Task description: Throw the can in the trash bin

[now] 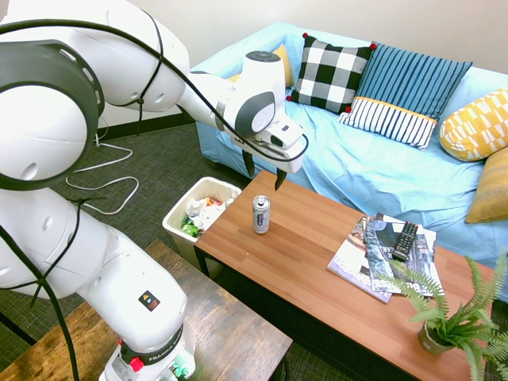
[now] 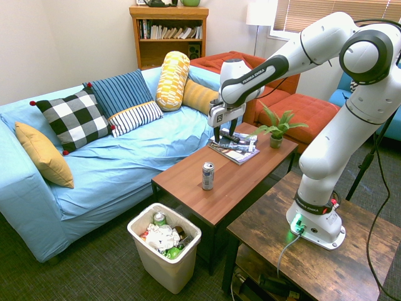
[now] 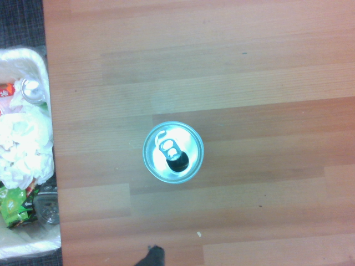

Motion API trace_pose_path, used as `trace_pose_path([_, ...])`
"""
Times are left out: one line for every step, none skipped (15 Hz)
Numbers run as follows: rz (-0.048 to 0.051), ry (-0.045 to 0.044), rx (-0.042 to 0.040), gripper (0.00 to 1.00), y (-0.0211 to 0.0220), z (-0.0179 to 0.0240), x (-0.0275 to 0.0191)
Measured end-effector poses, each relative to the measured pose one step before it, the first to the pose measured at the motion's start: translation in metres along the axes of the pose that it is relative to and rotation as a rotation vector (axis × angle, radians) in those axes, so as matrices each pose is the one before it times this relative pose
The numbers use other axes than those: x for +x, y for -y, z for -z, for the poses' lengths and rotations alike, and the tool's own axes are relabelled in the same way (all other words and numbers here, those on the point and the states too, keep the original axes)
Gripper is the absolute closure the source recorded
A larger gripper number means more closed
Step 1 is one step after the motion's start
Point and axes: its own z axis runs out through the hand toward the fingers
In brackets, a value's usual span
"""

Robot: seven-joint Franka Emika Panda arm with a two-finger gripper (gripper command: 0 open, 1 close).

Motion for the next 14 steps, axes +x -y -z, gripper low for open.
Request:
trace_pose_path([0.00004, 0.00209, -0.00212, 0.00, 0.00018, -0.00106, 0.00013])
trace_pose_path([0.00167, 0.00368, -0.00463, 0.00, 0.00042, -0.00186, -0.00075])
trace_pose_path([0.00155, 0.00194, -0.00375, 0.00, 0.00180, -0.00247, -0.00165])
trace_pose_path([0.00016, 0.00025, -0.00235, 0.00, 0.00323, -0.00383, -0.00222])
trace_pose_path([-0.00361, -0.00170, 0.00010, 0.00, 0.00456, -0.00480, -0.00244])
trace_pose_path([-0.00859, -0.00316, 0.00334, 0.00, 0.00528, -0.00584, -0.00182])
trace_pose_path([-0.01000, -0.00282, 0.00336, 0.00, 0.00582, -0.00705, -0.00124])
trace_pose_path([-0.01312, -0.00271, 0.00325, 0.00, 0.00604, -0.00828, -0.00067])
trace_pose_path([-0.01553, -0.00296, 0.00113, 0.00, 0.00562, -0.00923, -0.00046])
trace_pose_path([-0.01913, 0.00048, -0.00204, 0.00, 0.00557, -0.01069, -0.00046])
trace_pose_path([-0.01821, 0.00339, -0.00453, 0.00, 0.00442, -0.01051, 0.00014])
trace_pose_path([-0.01877, 0.00259, -0.00674, 0.00, 0.00384, -0.01128, 0.00023])
trace_pose_path([-0.02132, -0.00302, -0.00482, 0.00, 0.00272, -0.01098, 0.00038])
trace_pose_path([-0.01795, -0.00058, -0.00521, 0.00, 0.00278, -0.01088, -0.00052])
